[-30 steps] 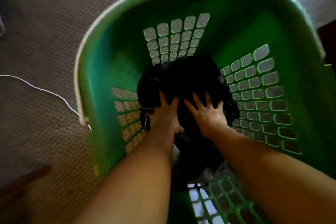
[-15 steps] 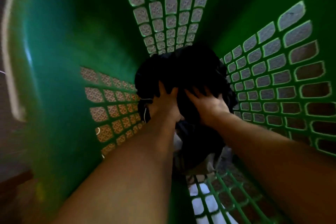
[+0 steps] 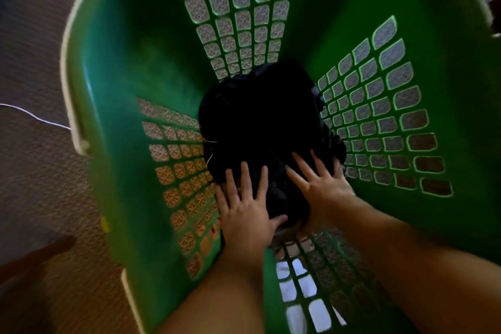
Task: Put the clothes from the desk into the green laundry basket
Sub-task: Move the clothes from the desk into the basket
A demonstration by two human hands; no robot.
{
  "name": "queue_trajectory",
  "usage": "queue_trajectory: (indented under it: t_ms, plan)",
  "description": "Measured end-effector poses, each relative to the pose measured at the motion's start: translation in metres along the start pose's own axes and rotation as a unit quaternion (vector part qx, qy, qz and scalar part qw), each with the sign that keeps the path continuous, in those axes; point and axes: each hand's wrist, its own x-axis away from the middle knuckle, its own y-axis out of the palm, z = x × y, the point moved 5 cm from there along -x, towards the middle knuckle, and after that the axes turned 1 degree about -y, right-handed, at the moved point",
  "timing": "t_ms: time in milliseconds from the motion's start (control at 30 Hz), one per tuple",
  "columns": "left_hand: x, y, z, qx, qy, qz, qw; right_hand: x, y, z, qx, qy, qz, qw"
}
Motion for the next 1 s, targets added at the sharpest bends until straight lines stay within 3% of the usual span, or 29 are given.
queue_trajectory:
  t_ms: [333,500,667,800,1000]
  plan:
    - [-0.070,0.060,-0.009,-0.008,-0.040,-0.092,0.995,-0.062,0.035,0.002,-0.007,0.042,0.061,0.997]
    - [-0.053,0.022,-0.005,-0.001,-0.045,-0.146,0.988,-0.034,0.010,-0.007,0.005,0.046,0.030,0.998]
    - [0.004,-0.049,0.010,0.030,-0.005,-0.162,0.986,0.050,-0.033,-0.017,-0.082,0.057,0.035,0.994]
    - [0.055,-0.110,0.021,0.087,0.027,-0.155,0.984,0.128,-0.079,-0.025,-0.195,0.075,0.103,0.973]
    - [0.130,-0.213,0.051,0.163,0.178,-0.102,0.965,0.252,-0.137,-0.035,-0.317,0.109,0.279,0.900]
